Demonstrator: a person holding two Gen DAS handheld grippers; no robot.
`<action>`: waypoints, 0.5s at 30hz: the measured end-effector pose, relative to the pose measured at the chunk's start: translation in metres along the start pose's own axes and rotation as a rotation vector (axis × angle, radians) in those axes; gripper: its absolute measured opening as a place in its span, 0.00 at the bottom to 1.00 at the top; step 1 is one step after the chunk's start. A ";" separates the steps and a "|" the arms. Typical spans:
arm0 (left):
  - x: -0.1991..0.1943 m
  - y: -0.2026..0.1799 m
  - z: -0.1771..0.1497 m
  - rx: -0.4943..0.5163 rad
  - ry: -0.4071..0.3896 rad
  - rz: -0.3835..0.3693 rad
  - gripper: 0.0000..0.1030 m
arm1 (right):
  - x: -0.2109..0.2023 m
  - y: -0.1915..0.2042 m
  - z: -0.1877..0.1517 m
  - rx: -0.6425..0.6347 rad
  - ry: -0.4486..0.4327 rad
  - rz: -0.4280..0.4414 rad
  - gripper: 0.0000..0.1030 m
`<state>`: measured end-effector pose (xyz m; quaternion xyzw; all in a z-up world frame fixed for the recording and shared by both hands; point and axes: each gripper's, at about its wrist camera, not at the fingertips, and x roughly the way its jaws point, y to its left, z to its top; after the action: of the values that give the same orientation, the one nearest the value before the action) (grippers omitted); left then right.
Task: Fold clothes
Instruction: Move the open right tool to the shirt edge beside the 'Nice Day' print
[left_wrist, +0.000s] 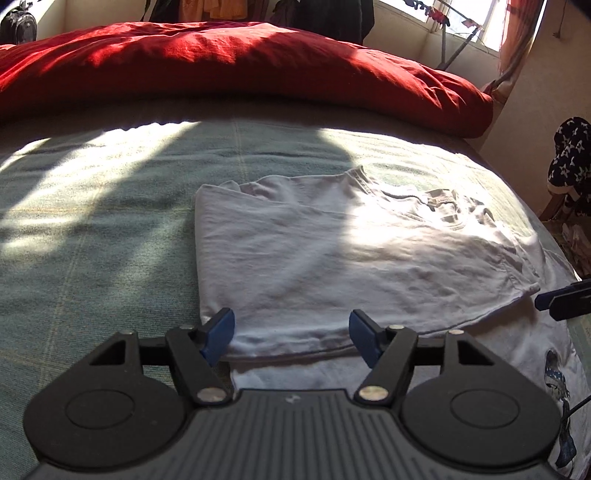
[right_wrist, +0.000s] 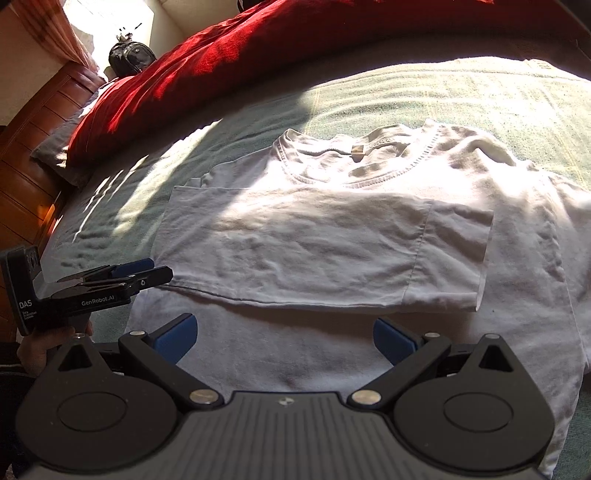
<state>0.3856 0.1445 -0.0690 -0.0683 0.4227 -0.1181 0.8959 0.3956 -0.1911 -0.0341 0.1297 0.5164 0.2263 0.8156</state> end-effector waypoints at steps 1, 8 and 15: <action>-0.001 -0.001 0.000 0.004 0.001 0.002 0.66 | -0.001 -0.006 0.000 0.008 -0.002 -0.006 0.94; -0.005 -0.011 0.002 0.032 0.010 0.013 0.66 | -0.003 -0.060 0.001 0.146 -0.026 -0.020 0.68; -0.003 -0.025 0.013 0.060 0.012 -0.007 0.66 | -0.003 -0.105 -0.003 0.326 -0.103 0.120 0.68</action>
<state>0.3903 0.1219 -0.0534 -0.0422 0.4243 -0.1345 0.8945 0.4170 -0.2830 -0.0798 0.3023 0.4951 0.1810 0.7942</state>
